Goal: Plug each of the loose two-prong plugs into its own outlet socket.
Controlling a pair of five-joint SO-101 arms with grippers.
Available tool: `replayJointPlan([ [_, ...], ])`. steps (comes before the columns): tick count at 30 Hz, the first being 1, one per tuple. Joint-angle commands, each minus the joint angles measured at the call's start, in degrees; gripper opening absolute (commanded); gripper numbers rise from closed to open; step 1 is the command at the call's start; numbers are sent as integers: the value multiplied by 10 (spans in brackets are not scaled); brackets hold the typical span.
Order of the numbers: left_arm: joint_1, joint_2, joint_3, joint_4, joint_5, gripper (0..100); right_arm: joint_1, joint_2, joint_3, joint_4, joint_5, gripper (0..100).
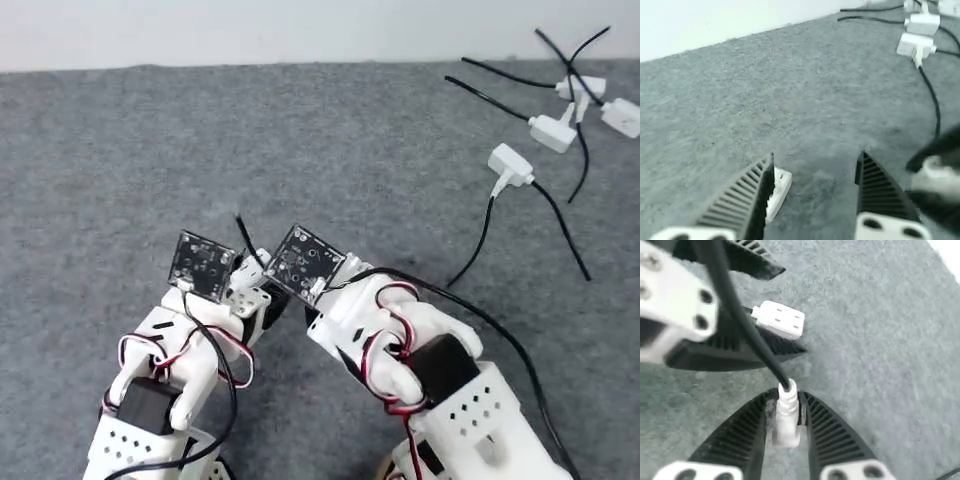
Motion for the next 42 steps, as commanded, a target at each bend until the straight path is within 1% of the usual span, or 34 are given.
replayJointPlan([
  [1, -2, 3, -19, -44, 53, 250, -11, -12, 4, -24, -9, 9],
  [7, -2, 2, -21, -55, 128, 252, -7, -11, 0, -49, -28, 9],
  [9, -2, 2, -20, -78, 157, 252, -3, -11, -6, -57, -28, 9],
  [11, -2, 3, -19, -93, 202, 253, 9, -6, -33, -50, -28, 9],
  [13, -2, 3, -19, -106, 223, 253, 17, -6, -58, -37, -28, 9],
  [17, -3, 3, -14, -159, 222, 253, 22, -6, -75, -22, -26, 9],
  [21, 0, 3, 36, -213, 223, 253, 22, -6, -75, -21, -26, 9],
  [24, 33, 3, 83, -251, 225, 251, 22, -6, -75, -19, -26, 9],
  [30, 106, 3, 125, -254, 226, 250, 22, -6, -84, -16, -25, 9],
  [35, 116, 2, 104, -253, 241, 251, 23, -7, -80, 0, -25, 9],
  [42, 117, 2, 90, -253, 241, 251, 55, -12, -68, -4, -25, 9],
])
